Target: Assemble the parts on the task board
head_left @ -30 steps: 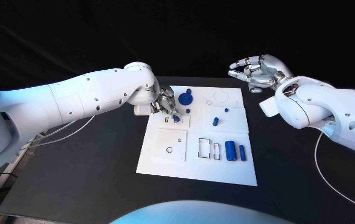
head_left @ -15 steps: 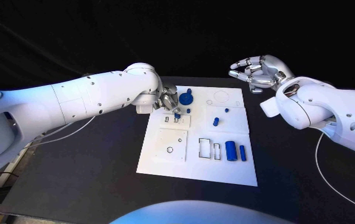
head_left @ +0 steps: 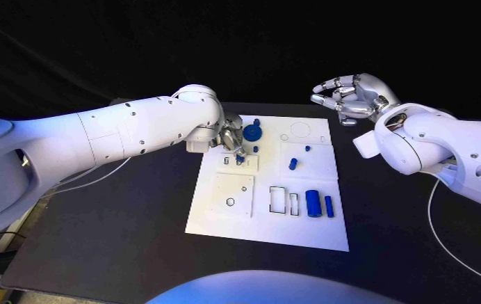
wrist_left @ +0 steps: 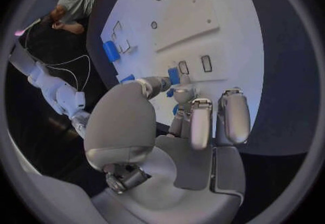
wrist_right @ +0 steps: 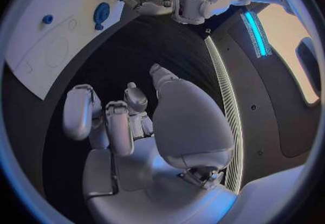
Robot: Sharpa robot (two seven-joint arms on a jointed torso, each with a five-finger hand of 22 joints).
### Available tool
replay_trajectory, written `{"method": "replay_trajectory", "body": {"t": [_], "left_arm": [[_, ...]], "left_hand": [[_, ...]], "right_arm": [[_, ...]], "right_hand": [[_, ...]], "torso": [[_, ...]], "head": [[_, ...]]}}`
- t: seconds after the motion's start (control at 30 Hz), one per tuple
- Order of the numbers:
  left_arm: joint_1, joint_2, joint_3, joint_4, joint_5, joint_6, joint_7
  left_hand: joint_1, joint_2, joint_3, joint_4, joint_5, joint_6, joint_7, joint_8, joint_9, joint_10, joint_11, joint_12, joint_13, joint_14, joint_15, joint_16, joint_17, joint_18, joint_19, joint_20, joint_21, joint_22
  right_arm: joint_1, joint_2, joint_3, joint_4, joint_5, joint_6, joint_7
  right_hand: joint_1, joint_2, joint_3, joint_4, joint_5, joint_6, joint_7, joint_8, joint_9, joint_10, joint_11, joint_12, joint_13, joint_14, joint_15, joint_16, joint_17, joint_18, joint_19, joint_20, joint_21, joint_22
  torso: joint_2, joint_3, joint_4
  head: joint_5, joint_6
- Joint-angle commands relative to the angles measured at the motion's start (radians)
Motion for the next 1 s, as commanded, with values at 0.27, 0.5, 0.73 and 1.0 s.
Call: {"method": "replay_trajectory", "body": {"t": [0.27, 0.5, 0.73, 1.0], "left_arm": [[0.0, 0.009, 0.0, -0.007, -0.017, 0.065, -0.031], [-0.001, 0.013, 0.0, -0.012, -0.018, 0.064, -0.037], [-0.003, 0.016, -0.001, -0.017, -0.022, 0.047, -0.042], [-0.004, 0.018, -0.001, -0.019, -0.024, 0.047, -0.045]], "left_hand": [[0.007, -0.002, 0.218, -0.224, 0.018, 0.012, -0.003, -0.005, 0.015, 0.007, -0.001, -0.003, -0.003, 0.082, -0.005, 0.003, 0.184, -0.019, 0.006, -0.001, 0.005, 0.001], [0.007, -0.002, 0.218, -0.223, 0.02, 0.012, -0.003, -0.006, 0.015, 0.006, -0.001, -0.004, -0.004, 0.082, -0.005, 0.003, 0.183, -0.019, 0.006, -0.001, 0.005, 0.001], [0.006, -0.003, 0.217, -0.223, 0.027, 0.014, -0.004, -0.007, 0.016, 0.008, -0.002, -0.003, -0.003, 0.082, -0.006, 0.003, 0.182, -0.019, 0.006, -0.001, 0.005, 0.001], [0.006, -0.003, 0.217, -0.222, 0.03, 0.015, -0.004, -0.007, 0.016, 0.009, -0.002, -0.002, -0.002, 0.082, -0.006, 0.002, 0.181, -0.02, 0.007, -0.001, 0.006, 0.003]], "right_arm": [[-0.002, 0.001, 0.0, 0.0, -0.006, 0.008, 0.005], [-0.002, 0.002, 0.0, 0.0, -0.006, 0.008, 0.006], [-0.003, 0.002, 0.0, 0.0, -0.005, 0.008, 0.008], [-0.004, 0.001, 0.0, 0.0, -0.005, 0.009, 0.008]], "right_hand": [[-0.003, 0.003, 0.001, 0.005, 0.005, -0.002, 0.001, 0.003, -0.002, -0.006, -0.002, 0.003, -0.001, 0.054, -0.001, -0.003, 0.1, 0.012, -0.005, 0.001, -0.005, 0.044], [-0.003, 0.003, 0.001, 0.005, 0.005, -0.002, 0.001, 0.003, -0.002, -0.006, -0.002, 0.003, -0.001, 0.054, -0.001, -0.003, 0.1, 0.012, -0.005, 0.001, -0.005, 0.044], [-0.003, 0.003, 0.001, 0.005, 0.005, -0.002, 0.001, 0.003, -0.002, -0.006, -0.002, 0.003, -0.001, 0.054, -0.001, -0.003, 0.1, 0.012, -0.005, 0.001, -0.005, 0.044], [-0.005, 0.003, 0.0, 0.008, 0.005, -0.002, 0.001, 0.005, -0.002, -0.005, -0.002, 0.004, 0.0, 0.054, -0.001, -0.003, 0.099, 0.012, -0.004, 0.001, -0.006, 0.044]], "torso": [[0.001, 0.0, 0.0004], [0.0, -0.0004, 0.0009], [0.001, -0.0005, 0.0001], [0.0, -0.0002, 0.0013]], "head": [[0.001, -0.003], [0.0, -0.004], [0.0, -0.004], [-0.002, -0.006]]}}
